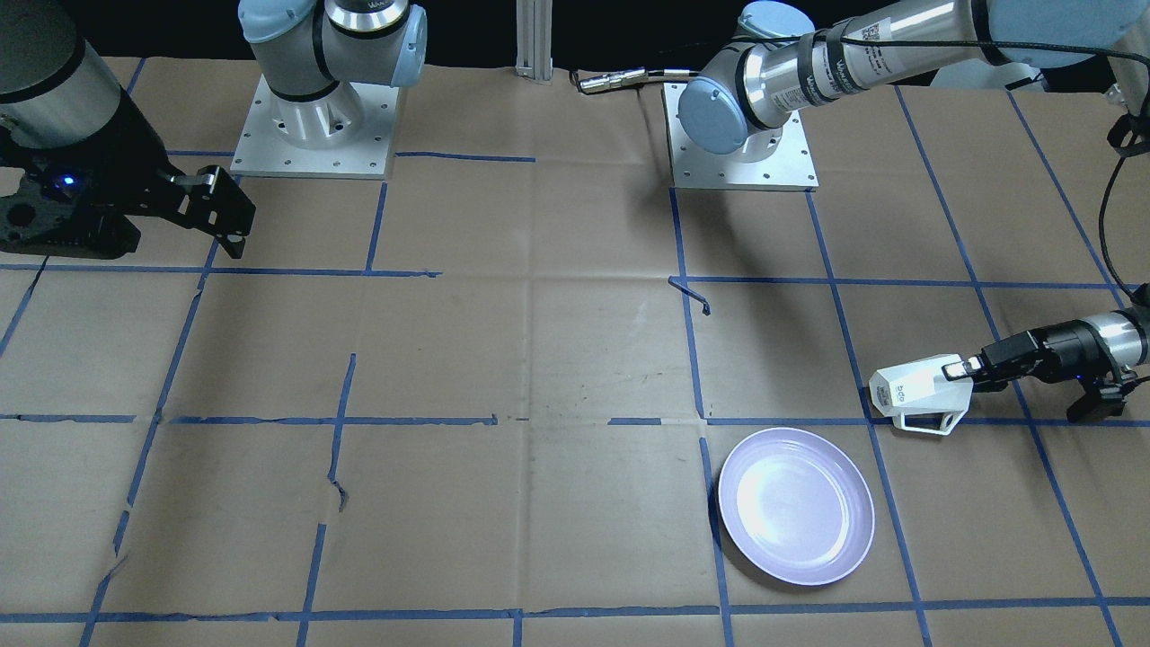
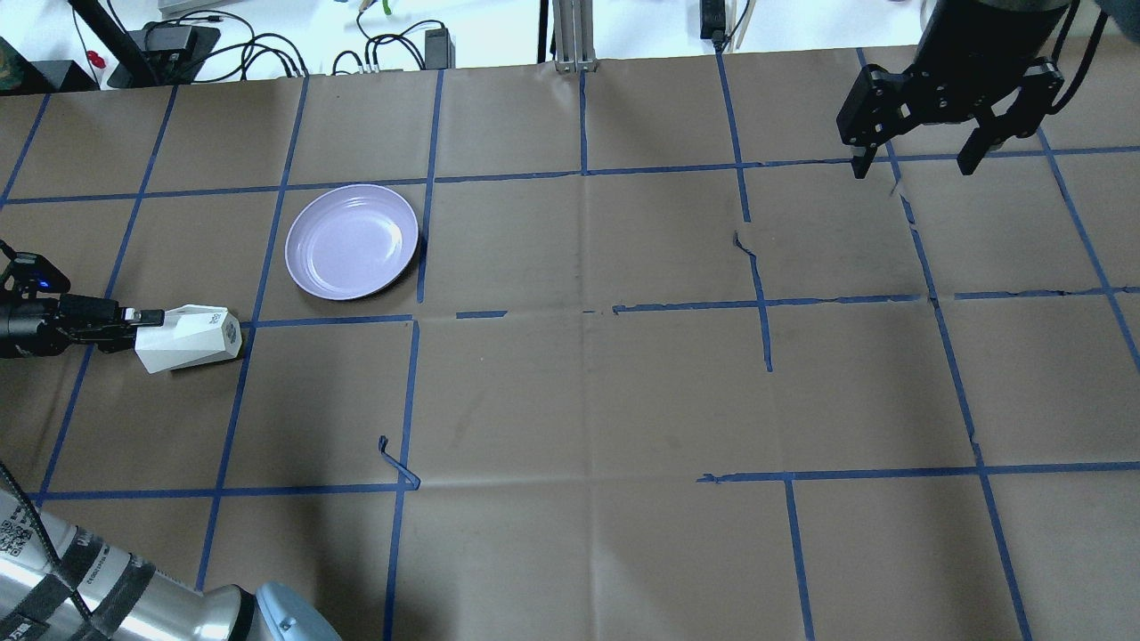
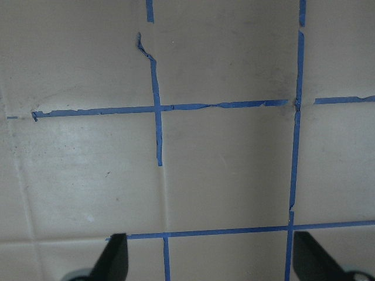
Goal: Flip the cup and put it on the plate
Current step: 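Lift the white cup with the left gripper and rotate it upright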
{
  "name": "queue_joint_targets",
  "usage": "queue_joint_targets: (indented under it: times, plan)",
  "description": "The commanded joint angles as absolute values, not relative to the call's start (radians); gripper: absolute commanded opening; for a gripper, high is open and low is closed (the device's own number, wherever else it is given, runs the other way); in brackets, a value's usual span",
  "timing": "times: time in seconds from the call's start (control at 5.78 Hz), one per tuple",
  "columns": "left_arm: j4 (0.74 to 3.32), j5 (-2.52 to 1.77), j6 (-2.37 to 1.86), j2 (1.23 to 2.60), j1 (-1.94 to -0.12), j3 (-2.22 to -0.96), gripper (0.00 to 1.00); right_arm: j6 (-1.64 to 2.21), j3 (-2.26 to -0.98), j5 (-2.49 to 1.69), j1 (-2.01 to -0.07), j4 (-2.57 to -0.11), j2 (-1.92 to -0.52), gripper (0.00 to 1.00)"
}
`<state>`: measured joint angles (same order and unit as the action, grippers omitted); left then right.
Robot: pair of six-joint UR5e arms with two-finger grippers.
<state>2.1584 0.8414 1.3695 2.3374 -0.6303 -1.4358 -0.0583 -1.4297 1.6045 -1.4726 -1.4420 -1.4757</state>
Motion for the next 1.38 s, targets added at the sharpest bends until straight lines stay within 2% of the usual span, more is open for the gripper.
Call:
queue_joint_targets:
  times: [0.0, 0.17, 0.52, 0.87, 1.04, 1.21]
  plan:
    - [2.183, 0.835, 1.368, 2.323, -0.630, -1.430, 0.00, -0.058, -1.430, 1.605, -1.473, -1.442, -1.476, 1.00]
    - [2.241, 0.831, 1.352, 2.272, -0.629, -1.414, 0.00, -0.058, -1.430, 1.605, -1.473, -1.442, -1.476, 1.00]
    - [2.301, 0.834, 1.141, 2.017, -0.620, -1.414, 0.00, -0.058, -1.430, 1.605, -1.473, -1.442, -1.476, 1.00]
    - [2.283, 0.842, 0.924, 1.857, -0.641, -1.414, 0.00, -0.058, -1.430, 1.605, -1.473, -1.442, -1.476, 1.00]
    - [2.129, 0.856, 0.737, 1.804, -0.734, -1.416, 0.00, -0.058, -1.430, 1.605, -1.473, -1.442, -1.476, 1.00]
    - [1.856, 0.973, 0.436, 1.787, -0.905, -1.414, 0.00, -0.058, -1.430, 1.605, -1.473, -1.442, -1.476, 1.00]
